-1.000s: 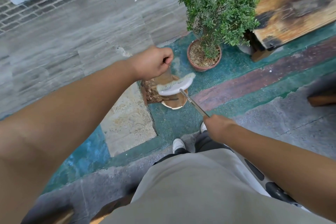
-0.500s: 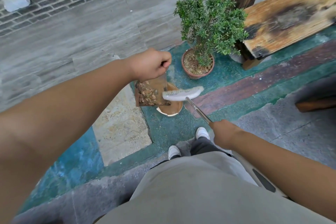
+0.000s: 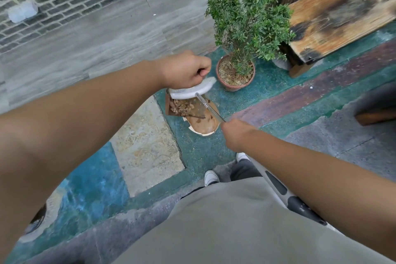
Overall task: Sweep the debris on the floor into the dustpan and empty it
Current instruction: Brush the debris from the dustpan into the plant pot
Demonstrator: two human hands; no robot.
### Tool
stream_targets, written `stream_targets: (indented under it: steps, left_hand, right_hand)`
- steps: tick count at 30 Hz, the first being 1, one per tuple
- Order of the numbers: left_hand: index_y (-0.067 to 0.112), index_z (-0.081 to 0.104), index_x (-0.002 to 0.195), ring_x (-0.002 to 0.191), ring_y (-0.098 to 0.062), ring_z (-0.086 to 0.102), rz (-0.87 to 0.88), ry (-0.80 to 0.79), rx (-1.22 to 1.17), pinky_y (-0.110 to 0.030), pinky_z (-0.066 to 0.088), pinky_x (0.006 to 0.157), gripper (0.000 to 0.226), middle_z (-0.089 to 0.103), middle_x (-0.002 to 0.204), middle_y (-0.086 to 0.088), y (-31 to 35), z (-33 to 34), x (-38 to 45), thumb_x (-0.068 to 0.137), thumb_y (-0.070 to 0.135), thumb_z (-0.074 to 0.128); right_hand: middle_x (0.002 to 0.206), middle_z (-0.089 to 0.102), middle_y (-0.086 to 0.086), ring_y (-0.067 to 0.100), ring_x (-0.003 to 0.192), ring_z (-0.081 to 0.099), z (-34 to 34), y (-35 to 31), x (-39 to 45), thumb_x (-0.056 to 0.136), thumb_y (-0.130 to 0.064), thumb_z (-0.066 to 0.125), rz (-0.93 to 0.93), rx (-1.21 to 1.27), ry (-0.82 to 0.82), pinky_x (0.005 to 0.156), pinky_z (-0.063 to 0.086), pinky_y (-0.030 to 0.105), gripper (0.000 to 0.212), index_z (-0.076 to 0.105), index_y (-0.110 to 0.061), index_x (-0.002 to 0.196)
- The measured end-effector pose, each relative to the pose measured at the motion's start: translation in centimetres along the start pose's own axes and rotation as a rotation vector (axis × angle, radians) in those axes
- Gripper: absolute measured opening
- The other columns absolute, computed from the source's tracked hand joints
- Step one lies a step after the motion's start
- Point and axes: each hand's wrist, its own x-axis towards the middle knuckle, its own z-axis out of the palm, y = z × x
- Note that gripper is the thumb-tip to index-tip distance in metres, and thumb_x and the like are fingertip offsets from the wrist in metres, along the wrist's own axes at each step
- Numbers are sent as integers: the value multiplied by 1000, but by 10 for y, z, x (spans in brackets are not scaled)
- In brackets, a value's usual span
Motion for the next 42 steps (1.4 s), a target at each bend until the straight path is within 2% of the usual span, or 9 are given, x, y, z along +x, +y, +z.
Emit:
stream_targets:
  steps: [3,5,8,15,21,25,32,38,42]
  left_hand:
    - [14,45,77,61,-23,43,-7,-35,22,-25,30,55,15,43,60,3,2,1,3,85,3,51]
    - [14,45,78,62,-23,41,-6,-43,32,-14,26,50,15,43,61,1,3,2,2,86,3,51]
    - [14,45,77,61,-23,41,12,-47,30,-11,28,50,16,42,61,2,2,8,-1,86,2,51]
    - [15,45,77,61,-25,43,-6,-66,38,-17,26,52,16,49,65,-5,2,14,-5,86,4,51]
    - [14,44,78,55,-17,37,-5,-71,42,-17,25,51,16,39,58,8,-3,17,-10,87,3,51]
    - [13,44,77,57,-21,38,-13,-78,42,-27,28,55,16,39,59,8,-8,15,-14,85,1,52]
    - [14,44,77,58,-21,40,-33,-86,36,-29,34,60,16,41,59,6,-13,10,-19,86,4,53]
    - [14,44,76,53,-6,36,-35,-81,29,-28,28,53,17,40,58,8,-11,7,-23,85,2,53]
    - [14,44,76,56,-18,39,-30,-72,28,-27,31,58,18,41,59,7,-14,8,-24,85,2,53]
  right_hand:
    - [94,56,12,30,85,59,12,7,-8,90,-8,49,3,-40,-22,65,46,35,32,56,-7,121]
    - [102,58,14,32,91,62,21,10,-12,90,-6,46,-4,-62,-29,66,47,36,35,54,-7,124]
    - [109,60,14,32,95,63,33,16,-16,92,-6,46,10,-91,-39,67,47,36,38,52,-7,129]
    - [117,58,15,33,104,62,51,39,-28,92,-9,51,60,-96,-95,76,51,37,37,51,-7,129]
    - [114,60,17,35,103,62,47,59,-41,86,-12,52,119,-22,-114,76,51,37,39,54,-9,125]
    - [113,59,17,35,103,61,34,56,-42,85,-9,49,122,21,-94,72,48,34,40,55,-10,124]
    - [103,57,14,32,91,61,23,50,-43,84,-7,47,70,-51,-98,66,48,32,45,53,-13,129]
    - [121,59,16,31,108,62,37,52,-49,89,-11,49,145,-119,-147,83,53,35,39,55,-8,127]
    - [120,59,15,31,106,63,40,56,-57,91,-10,47,182,-88,-162,79,52,33,39,53,-8,129]
